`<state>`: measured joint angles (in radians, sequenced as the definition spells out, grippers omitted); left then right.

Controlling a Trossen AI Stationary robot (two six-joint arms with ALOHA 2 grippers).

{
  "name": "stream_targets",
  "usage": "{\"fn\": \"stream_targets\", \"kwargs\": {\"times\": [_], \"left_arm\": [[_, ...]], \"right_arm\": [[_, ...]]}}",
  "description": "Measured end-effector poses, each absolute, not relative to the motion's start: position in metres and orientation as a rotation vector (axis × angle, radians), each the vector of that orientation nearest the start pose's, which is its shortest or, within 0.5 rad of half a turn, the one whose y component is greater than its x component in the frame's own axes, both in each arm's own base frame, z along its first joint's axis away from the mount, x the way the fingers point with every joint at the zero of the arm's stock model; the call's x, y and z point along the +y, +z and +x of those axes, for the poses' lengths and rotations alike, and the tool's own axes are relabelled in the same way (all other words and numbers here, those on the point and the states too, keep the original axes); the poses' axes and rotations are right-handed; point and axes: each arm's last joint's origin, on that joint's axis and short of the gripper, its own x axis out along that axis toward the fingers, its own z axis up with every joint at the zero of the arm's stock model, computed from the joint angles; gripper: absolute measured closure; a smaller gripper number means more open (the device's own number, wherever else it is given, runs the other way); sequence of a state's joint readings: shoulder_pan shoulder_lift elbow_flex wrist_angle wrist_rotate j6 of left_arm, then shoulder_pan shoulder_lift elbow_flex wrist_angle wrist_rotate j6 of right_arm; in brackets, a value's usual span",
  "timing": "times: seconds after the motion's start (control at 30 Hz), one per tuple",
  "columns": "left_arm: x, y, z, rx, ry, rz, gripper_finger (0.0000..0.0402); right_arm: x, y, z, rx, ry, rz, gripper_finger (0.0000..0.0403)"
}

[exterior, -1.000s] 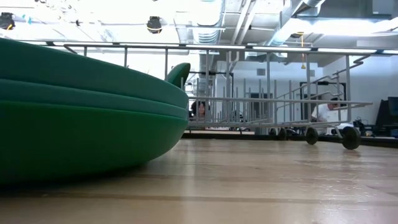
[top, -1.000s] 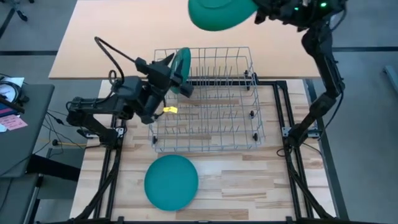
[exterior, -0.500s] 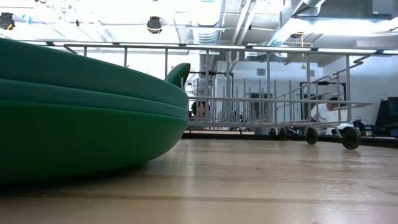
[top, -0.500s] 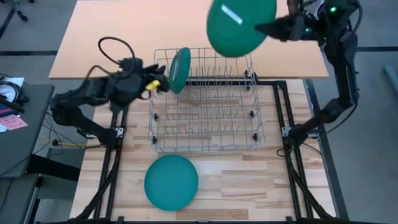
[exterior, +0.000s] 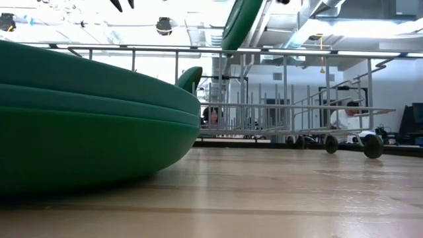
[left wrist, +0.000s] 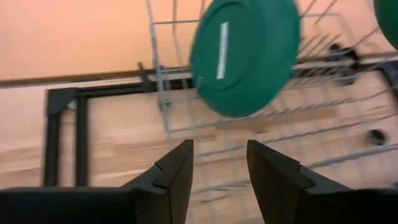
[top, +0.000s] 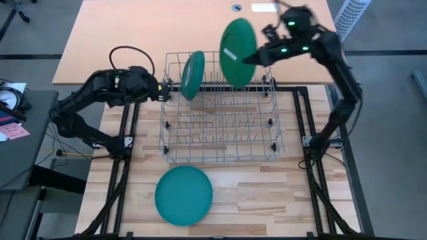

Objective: Sort dishes
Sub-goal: Put the green plate in the dish rack

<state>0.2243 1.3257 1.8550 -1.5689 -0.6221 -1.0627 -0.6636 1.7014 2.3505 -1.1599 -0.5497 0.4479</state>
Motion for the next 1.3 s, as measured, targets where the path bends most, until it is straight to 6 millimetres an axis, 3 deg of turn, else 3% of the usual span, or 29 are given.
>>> {"fn": "stream_targets", "kwargs": {"times": [0.13,0.27,0.4,0.6,0.77,0.97,1.13,1.23,1.3], "left_arm": [[0.071,0.446,0.174,0.616,1.243,-0.665,0.0256],[0.082,0.431,0.174,0.743,1.224,-0.666,0.0256],[0.091,0.414,0.176,0.836,1.221,-0.678,0.0255],[0.102,0.397,0.162,0.837,1.303,-0.753,0.0255],[0.12,0.374,0.161,0.753,1.225,-0.856,0.0255],[0.139,0.342,0.162,0.81,1.227,-0.933,0.0255],[0.146,0.332,0.167,0.752,1.209,-0.958,0.0255],[0.147,0.331,0.168,0.738,1.207,-0.963,0.0255],[0.146,0.331,0.168,0.739,1.204,-0.963,0.0255]], "right_arm": [[-0.191,0.493,0.263,0.466,-0.179,0.73,0.0388],[-0.218,0.471,0.274,0.509,-0.16,0.767,0.0388],[-0.239,0.466,0.261,0.494,-0.095,0.797,0.0388],[-0.261,0.461,0.23,0.501,-0.102,0.828,0.0388],[-0.267,0.46,0.219,0.504,-0.128,0.835,0.0388],[-0.254,0.459,0.235,0.54,-0.123,0.815,0.0388],[-0.255,0.45,0.248,0.559,-0.183,0.808,0.0388],[-0.264,0.449,0.234,0.526,-0.08,0.884,0.0388],[-0.266,0.458,0.211,0.463,0.029,0.956,0.0388]]}}
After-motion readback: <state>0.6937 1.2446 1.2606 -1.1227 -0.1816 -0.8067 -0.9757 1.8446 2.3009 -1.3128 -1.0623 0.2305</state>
